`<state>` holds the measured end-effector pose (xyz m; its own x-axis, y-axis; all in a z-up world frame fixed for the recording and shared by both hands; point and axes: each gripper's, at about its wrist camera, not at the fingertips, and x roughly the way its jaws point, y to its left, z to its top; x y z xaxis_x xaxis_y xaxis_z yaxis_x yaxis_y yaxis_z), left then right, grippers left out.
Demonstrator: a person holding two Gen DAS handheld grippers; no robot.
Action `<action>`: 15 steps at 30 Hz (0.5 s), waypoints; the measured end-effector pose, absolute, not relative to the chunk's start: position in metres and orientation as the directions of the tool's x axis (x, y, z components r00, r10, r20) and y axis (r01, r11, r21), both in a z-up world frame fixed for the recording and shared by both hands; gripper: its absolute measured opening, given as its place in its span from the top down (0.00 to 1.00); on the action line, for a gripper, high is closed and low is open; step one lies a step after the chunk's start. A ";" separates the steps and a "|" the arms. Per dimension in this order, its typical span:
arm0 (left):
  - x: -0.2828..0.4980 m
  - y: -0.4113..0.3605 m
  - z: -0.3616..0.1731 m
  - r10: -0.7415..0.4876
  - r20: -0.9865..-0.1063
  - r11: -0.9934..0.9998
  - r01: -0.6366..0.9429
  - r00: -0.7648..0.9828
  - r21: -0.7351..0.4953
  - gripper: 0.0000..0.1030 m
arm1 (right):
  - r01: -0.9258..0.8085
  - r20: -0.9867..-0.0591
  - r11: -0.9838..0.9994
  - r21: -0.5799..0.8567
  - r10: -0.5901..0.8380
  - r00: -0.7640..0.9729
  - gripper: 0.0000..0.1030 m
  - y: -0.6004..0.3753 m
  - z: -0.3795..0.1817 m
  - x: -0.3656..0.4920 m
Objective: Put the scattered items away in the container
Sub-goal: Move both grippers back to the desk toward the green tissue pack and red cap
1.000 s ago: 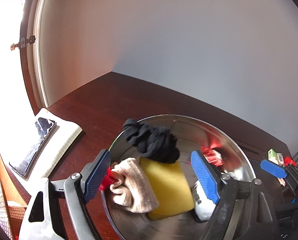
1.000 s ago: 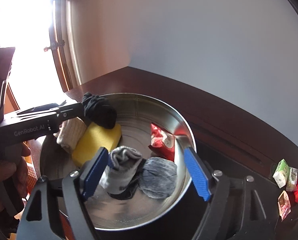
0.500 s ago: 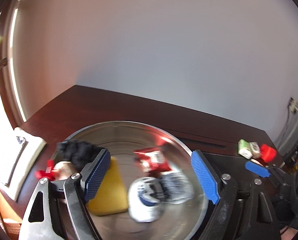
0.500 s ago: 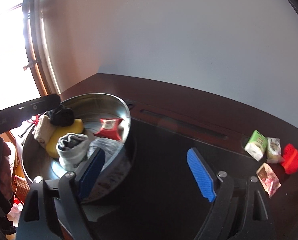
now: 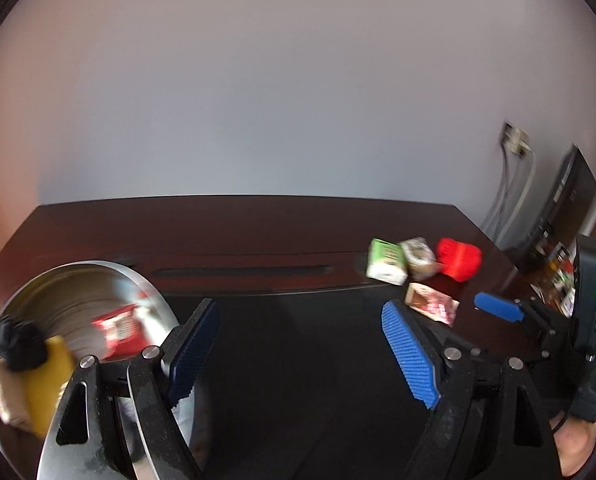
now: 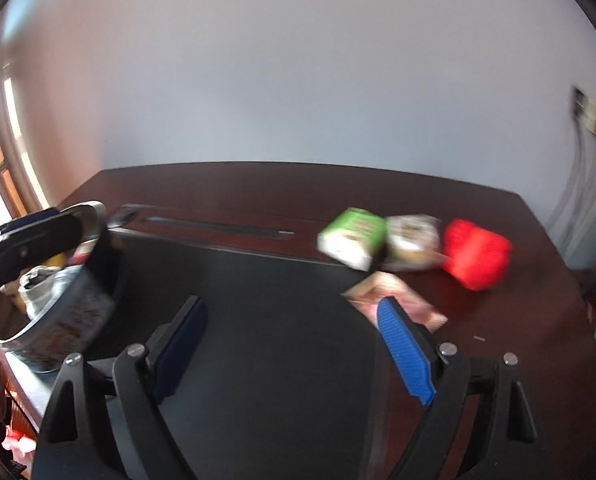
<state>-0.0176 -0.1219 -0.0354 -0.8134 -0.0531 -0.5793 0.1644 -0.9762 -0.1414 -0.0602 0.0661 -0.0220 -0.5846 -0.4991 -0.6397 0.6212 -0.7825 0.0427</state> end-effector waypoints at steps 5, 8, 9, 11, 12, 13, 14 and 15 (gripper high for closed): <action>-0.058 -0.092 -0.042 0.014 -0.606 -0.985 0.094 -0.795 -0.145 0.18 | 0.533 -0.645 -0.846 0.031 -0.424 -0.635 0.14 0.117 -0.022 -0.093; -0.077 -0.080 -0.046 0.028 -0.618 -0.988 0.072 -0.786 -0.137 0.18 | 0.482 -0.648 -0.876 0.025 -0.382 -0.659 0.13 0.145 -0.022 -0.112; -0.085 -0.076 -0.048 0.027 -0.627 -0.989 0.070 -0.779 -0.129 0.18 | 0.472 -0.647 -0.881 0.023 -0.373 -0.664 0.13 0.149 -0.021 -0.118; -0.099 -0.069 -0.053 0.032 -0.641 -0.991 0.061 -0.767 -0.122 0.18 | 0.453 -0.646 -0.891 0.019 -0.357 -0.675 0.10 0.158 -0.020 -0.130; -0.106 -0.066 -0.055 0.043 -0.644 -0.990 0.052 -0.764 -0.128 0.18 | 0.447 -0.646 -0.894 0.015 -0.350 -0.678 0.10 0.161 -0.019 -0.134; -0.112 -0.063 -0.057 0.054 -0.644 -0.990 0.043 -0.763 -0.134 0.18 | 0.441 -0.646 -0.897 0.010 -0.342 -0.682 0.09 0.164 -0.019 -0.138; -0.119 -0.059 -0.059 0.061 -0.647 -0.990 0.036 -0.760 -0.135 0.18 | 0.436 -0.648 -0.900 0.004 -0.335 -0.685 0.08 0.167 -0.019 -0.142; -0.127 -0.056 -0.062 0.064 -0.651 -0.991 0.031 -0.757 -0.133 0.18 | 0.433 -0.651 -0.902 -0.001 -0.328 -0.685 0.08 0.168 -0.019 -0.147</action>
